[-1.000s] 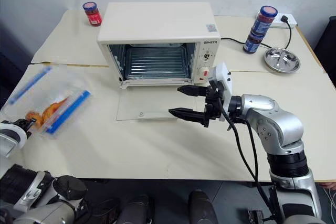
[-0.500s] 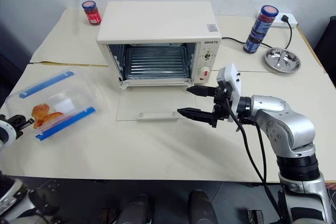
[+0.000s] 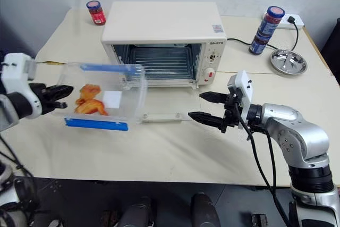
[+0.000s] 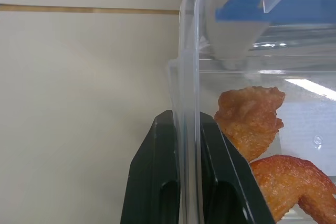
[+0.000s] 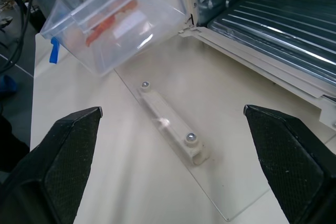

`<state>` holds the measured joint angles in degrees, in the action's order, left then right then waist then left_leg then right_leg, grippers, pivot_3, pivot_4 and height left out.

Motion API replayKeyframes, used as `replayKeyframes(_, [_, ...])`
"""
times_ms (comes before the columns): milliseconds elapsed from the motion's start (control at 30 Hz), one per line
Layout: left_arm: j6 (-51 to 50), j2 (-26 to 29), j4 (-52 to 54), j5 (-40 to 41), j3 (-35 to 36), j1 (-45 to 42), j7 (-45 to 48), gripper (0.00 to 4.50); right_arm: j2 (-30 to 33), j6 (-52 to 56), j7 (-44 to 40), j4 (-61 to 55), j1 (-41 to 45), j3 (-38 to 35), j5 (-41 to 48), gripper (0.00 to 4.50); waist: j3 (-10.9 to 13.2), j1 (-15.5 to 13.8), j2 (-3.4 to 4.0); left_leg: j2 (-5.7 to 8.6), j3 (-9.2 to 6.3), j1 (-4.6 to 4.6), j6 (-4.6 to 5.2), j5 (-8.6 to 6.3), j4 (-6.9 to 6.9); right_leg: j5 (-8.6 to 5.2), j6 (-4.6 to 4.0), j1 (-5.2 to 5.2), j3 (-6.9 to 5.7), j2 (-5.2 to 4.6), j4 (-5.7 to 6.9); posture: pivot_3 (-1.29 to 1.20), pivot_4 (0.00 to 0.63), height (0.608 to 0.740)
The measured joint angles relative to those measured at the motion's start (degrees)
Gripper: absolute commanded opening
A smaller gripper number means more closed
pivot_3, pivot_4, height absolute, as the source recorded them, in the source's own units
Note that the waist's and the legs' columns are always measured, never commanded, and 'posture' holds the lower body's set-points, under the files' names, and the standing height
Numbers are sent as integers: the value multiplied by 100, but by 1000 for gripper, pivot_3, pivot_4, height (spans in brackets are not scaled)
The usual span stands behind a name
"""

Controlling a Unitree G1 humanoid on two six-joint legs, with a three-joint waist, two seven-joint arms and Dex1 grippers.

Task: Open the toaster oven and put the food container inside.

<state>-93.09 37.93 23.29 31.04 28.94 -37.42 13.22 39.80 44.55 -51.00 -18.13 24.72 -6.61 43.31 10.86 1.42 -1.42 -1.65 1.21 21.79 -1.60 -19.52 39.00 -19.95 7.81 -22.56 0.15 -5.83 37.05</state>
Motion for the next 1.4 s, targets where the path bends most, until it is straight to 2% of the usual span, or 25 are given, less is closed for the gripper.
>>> replayKeyframes(133, [-4,-946,-413,-288,-689,-667,-451,42,-15,-34,185,-245,-153,-84,20,4500,0,-16,0,4,-8,44,2,2,20,5,9,-28,-4,10,2,0,150,740])
replayKeyframes(367, [79,-1781,-857,-935,-1011,-1208,-1049,42,-7,-16,581,-690,-683,-384,139,4500,0,6,0,1,-2,41,0,3,16,5,9,-35,1,15,6,0,150,740])
replayKeyframes(500, [163,-1933,-950,-1126,-1083,-1259,-1127,42,-5,37,788,-932,-857,-565,263,4500,0,-5,1,3,-1,32,0,11,23,6,11,-25,4,14,8,0,150,740])
replayKeyframes(567, [190,-2015,-974,-1175,-1090,-1261,-1127,748,-5,46,869,-999,-966,-646,296,4500,-1,-23,1,4,-2,27,-3,15,23,6,11,-22,6,14,1,0,150,740])
replayKeyframes(767, [101,-2232,-1057,-1268,-1137,-1268,-1114,2147,8,57,1039,-1106,-1066,-755,408,4500,-2,-123,3,3,-3,26,-7,21,23,6,11,-23,7,17,4,0,150,740])
replayKeyframes(1067, [44,-1976,-1082,-1348,-967,-1535,-987,2147,38,58,1067,-1088,-1024,-750,459,4500,-1,-130,3,4,-8,33,-6,20,20,7,12,-24,3,19,12,0,150,740])
replayKeyframes(1400, [40,-1966,-904,-1272,-683,-1622,-729,2147,38,50,999,-870,-797,-655,446,4500,-1,-128,3,4,-9,35,-6,21,19,7,12,-24,2,20,11,0,150,740])
